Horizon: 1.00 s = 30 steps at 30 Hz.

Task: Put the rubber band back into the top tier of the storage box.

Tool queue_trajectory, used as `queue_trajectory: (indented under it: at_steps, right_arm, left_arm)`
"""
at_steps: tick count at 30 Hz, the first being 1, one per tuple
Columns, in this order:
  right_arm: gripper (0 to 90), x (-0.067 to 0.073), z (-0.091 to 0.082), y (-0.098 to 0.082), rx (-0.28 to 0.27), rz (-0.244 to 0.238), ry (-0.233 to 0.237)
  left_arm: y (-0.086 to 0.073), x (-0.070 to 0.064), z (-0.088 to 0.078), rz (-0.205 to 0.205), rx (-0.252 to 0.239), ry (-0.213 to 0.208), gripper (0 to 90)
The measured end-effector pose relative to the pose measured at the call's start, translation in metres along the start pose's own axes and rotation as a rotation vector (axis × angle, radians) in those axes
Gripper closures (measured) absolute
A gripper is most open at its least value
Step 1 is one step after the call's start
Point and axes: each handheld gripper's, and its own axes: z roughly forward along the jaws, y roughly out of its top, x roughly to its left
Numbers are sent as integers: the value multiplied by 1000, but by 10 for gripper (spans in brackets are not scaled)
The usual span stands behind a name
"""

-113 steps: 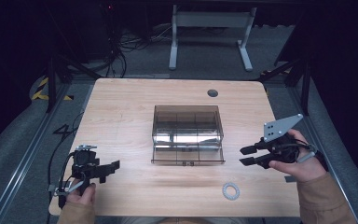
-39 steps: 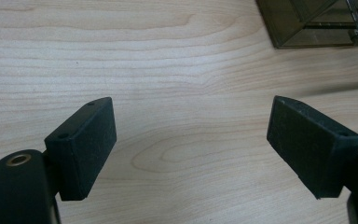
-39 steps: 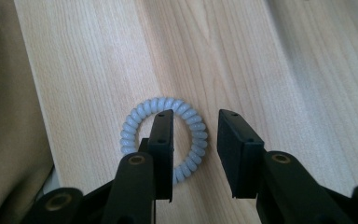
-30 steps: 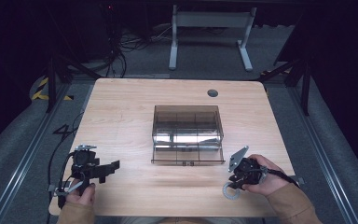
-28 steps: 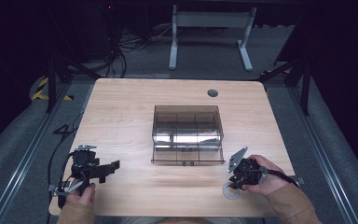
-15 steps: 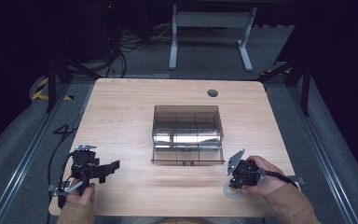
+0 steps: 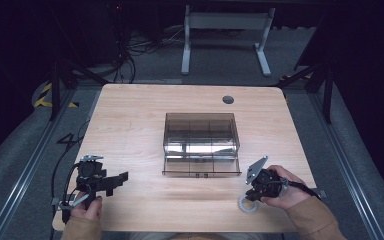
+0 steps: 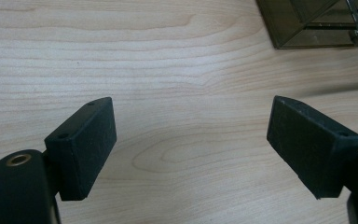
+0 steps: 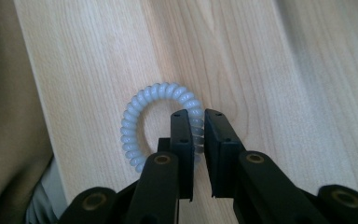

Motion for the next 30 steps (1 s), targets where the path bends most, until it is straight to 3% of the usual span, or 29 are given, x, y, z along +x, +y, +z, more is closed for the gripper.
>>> queue_trajectory:
  at_steps: [13, 18, 30]
  right_arm:
    - [826, 3, -30, 0, -134, 44, -7]
    - [826, 3, -40, 1, -162, 65, 1]
    - [825, 3, -65, 10, -214, 48, -32]
  left_arm:
    - [0, 0, 1, 2, 1, 1, 163]
    - [0, -1, 1, 5, 2, 8, 163]
    - [0, -1, 2, -3, 8, 10, 163]
